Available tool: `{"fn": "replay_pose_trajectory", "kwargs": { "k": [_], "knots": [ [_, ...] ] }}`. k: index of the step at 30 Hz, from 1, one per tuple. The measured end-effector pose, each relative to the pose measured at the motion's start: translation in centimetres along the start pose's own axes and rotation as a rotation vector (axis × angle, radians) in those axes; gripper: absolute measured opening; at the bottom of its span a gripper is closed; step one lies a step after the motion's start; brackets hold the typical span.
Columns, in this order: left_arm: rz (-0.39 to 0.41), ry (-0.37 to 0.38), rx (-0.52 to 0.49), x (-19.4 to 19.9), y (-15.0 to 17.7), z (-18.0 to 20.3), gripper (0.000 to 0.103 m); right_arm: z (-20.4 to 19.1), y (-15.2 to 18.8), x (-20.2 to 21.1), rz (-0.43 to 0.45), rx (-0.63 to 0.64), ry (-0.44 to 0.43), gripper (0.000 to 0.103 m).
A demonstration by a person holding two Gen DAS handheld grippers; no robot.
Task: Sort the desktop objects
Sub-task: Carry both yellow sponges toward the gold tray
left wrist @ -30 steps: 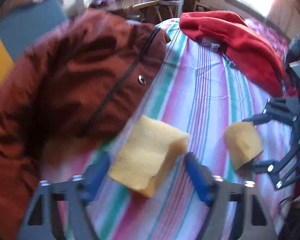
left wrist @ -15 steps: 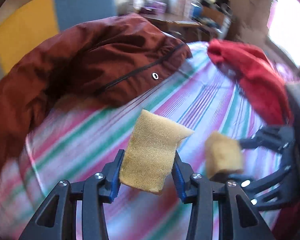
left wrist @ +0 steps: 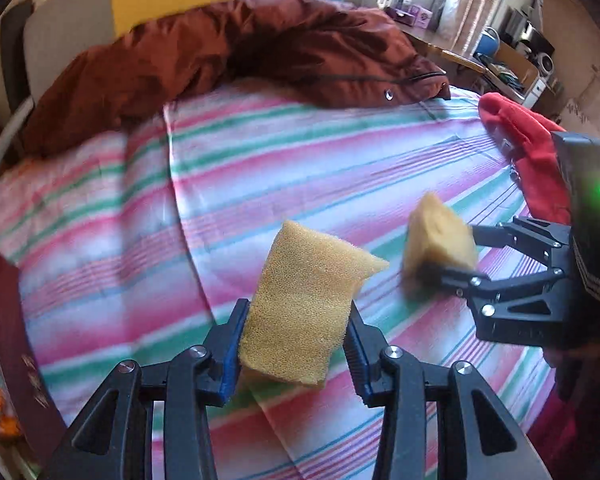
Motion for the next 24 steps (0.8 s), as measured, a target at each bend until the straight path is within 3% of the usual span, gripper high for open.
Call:
{"fn": "replay_pose_trajectory", "kwargs": {
  "k": [7, 12, 24],
  "knots": [
    [0.073, -0.043, -0.076, 0.6, 0.4, 0.6, 0.048, -0.1, -0.3, -0.4, 0.020, -0.007, 0.003, 0.068],
    [0.104, -0.037, -0.084, 0.8, 1.0, 0.6, 0.040, -0.9, -0.6, -0.5, 0.025, 0.044, 0.041, 0.059],
    [0.138, -0.050, -0.044, 3.1, 3.4, 0.3, 0.040, -3.0, 0.1, 0.2, 0.014, 0.031, -0.047, 0.059]
  ]
}}
Point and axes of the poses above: each gripper's, at about its wrist camera, not at the fingertips, and x roughly against the way its jaws point, z to its right, y to its underside, the point moved 4 cm from there along -x, roughly the way its jaws point, and after that the axes turned 8 degrees about y, right-handed, at the moved point
